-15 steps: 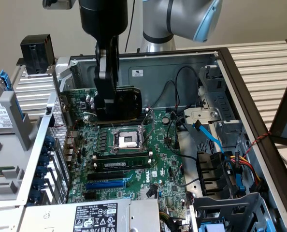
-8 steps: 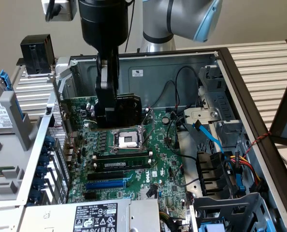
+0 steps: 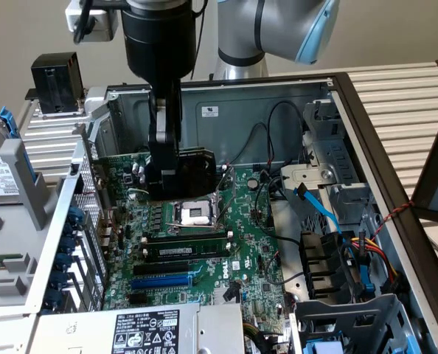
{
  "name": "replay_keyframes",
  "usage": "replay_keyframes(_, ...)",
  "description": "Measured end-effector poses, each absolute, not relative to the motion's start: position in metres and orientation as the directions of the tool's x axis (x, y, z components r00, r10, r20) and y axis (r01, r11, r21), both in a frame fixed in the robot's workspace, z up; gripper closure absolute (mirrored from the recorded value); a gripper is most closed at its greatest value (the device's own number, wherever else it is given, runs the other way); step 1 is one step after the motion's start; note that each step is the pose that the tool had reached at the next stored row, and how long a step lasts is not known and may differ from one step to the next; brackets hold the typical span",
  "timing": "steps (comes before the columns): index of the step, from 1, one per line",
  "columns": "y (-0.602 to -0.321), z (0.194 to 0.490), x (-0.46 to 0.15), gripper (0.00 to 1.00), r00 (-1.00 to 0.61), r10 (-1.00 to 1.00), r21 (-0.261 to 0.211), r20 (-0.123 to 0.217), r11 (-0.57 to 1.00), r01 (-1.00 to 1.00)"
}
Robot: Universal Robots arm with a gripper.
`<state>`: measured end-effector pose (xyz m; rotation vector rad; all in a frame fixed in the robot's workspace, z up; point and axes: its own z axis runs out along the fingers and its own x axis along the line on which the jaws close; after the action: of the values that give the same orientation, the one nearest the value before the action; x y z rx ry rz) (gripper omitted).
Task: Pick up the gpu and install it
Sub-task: 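Insert the gpu into the slot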
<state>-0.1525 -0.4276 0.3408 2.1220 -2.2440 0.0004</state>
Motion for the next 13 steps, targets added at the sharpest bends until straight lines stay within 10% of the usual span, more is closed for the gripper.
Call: replay_keyframes(13,-0.446,0.317,-0.153,0.72,-0.055,-0.998,0.037,0.032,0.057,-0.998)
